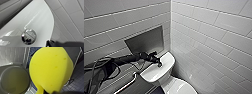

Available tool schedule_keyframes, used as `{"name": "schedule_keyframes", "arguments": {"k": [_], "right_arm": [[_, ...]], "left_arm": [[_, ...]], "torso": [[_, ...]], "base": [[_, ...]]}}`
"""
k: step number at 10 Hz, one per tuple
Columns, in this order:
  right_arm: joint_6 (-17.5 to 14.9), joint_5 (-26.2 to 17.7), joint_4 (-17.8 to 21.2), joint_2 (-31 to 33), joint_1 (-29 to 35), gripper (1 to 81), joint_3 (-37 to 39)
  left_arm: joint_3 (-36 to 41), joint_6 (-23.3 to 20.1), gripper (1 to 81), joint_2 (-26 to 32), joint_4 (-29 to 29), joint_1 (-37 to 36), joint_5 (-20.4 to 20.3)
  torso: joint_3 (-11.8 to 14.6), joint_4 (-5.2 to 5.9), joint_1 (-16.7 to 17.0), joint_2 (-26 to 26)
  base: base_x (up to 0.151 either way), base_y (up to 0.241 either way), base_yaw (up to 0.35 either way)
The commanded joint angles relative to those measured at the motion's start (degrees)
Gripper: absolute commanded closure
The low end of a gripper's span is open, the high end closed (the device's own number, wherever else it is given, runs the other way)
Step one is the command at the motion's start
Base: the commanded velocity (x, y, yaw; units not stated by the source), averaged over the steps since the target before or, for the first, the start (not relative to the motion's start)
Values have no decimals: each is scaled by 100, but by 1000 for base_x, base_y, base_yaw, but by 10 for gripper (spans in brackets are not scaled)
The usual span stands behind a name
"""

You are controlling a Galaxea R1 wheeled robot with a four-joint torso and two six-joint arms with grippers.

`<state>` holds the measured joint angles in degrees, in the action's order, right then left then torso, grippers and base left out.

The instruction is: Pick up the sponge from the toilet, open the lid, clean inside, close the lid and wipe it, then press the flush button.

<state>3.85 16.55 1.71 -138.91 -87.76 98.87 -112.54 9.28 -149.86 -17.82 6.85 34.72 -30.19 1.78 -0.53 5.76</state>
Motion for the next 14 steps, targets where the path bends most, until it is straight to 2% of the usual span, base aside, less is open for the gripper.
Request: {"name": "schedule_keyframes", "arguments": {"k": [1,5,6,7,9,14], "right_arm": [[-7,-399,31,142,-36,811,-158],[-16,-399,23,80,-36,811,-140],[-16,-399,23,80,-36,811,-132],[-16,-399,23,80,-36,811,-132],[-16,-407,23,71,-45,811,-132],[-25,-407,23,19,-10,811,-97]], "left_arm": [[-415,-128,811,44,235,-1146,148],[-909,-136,811,-150,394,-1164,255],[-971,-137,811,-168,402,-1181,255],[-1015,-128,811,-185,427,-1216,255],[-1051,-137,811,-185,446,-1295,255],[-1383,-128,811,-150,718,-1296,246]], "torso": [[0,0,0,0],[0,0,0,0],[-278,0,0,0],[-19,0,0,0],[-120,0,2,0],[-124,0,2,0]], "base": [[0,0,0],[0,0,0],[0,0,0],[0,0,0],[0,0,0],[0,0,0]]}}
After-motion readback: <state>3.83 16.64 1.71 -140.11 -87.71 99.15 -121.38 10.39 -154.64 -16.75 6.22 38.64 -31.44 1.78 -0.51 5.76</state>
